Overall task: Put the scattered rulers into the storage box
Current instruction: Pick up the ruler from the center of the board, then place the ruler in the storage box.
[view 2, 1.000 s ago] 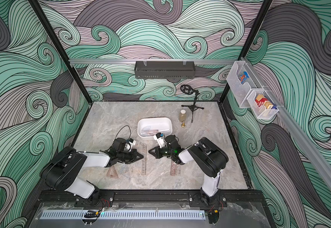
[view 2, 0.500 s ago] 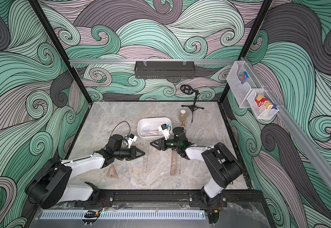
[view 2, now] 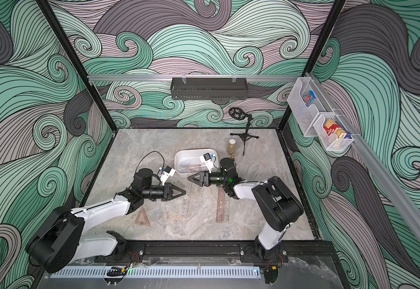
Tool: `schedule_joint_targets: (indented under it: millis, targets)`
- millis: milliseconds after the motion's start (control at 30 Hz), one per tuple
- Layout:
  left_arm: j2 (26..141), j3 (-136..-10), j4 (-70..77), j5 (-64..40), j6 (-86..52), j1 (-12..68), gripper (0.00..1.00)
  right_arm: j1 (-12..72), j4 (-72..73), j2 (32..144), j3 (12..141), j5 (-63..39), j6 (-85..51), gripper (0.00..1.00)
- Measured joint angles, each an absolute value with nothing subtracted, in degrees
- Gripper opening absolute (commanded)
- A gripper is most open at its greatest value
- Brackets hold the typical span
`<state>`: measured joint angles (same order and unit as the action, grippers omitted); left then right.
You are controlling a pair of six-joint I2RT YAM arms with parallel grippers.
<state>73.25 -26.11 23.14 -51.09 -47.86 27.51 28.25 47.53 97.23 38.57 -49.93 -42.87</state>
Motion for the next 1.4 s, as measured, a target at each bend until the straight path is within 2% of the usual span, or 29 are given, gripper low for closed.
schedule_joint_targets:
  millis: [167,400,567,600,633,667,800,867,1000,1167,1400]
  targets:
    - [73.2,-26.1,24.3,-51.9,-48.5,27.5,0.00,27.4,52.2,98.3,38.7,-51.3,-46.3,0.32]
    - [73.3,-26.0,24.5,-52.2,-48.5,27.5,0.00,25.7,59.5,100.5,38.8,-53.1,-51.6,0.00]
    - [73.4,-26.0,25.2,-52.3,-48.5,27.5,0.00,25.5,63.7,100.8,38.7,-54.3,-54.9,0.00]
    - [73.4,-26.0,25.3,-52.3,-48.5,27.5,0.03,25.4,64.3,100.8,38.7,-54.4,-55.5,0.00]
    - [73.4,-26.1,25.3,-52.3,-48.4,27.5,0.12,25.3,64.6,100.8,38.6,-54.4,-55.9,0.00]
    - [73.4,-26.3,25.2,-52.3,-48.1,27.4,0.25,25.2,64.8,100.8,38.6,-54.5,-56.4,0.00]
    - [73.4,-28.2,22.3,-52.1,-46.5,26.6,0.61,24.1,62.9,99.3,38.6,-52.1,-56.5,0.00]
    - [73.3,-30.3,19.4,-51.2,-45.4,25.8,0.68,23.5,59.4,97.1,39.1,-49.7,-55.3,0.00]
    - [71.7,-34.9,13.4,-46.9,-42.4,23.6,0.72,22.3,51.0,91.3,42.2,-40.4,-52.3,0.00]
    - [67.9,-36.3,8.3,-40.0,-39.3,21.7,0.73,21.6,46.4,85.5,44.5,-22.5,-50.6,0.00]
    - [64.8,-35.7,3.0,-32.4,-36.5,19.5,0.74,22.2,47.1,88.8,46.9,-3.0,-49.9,0.00]
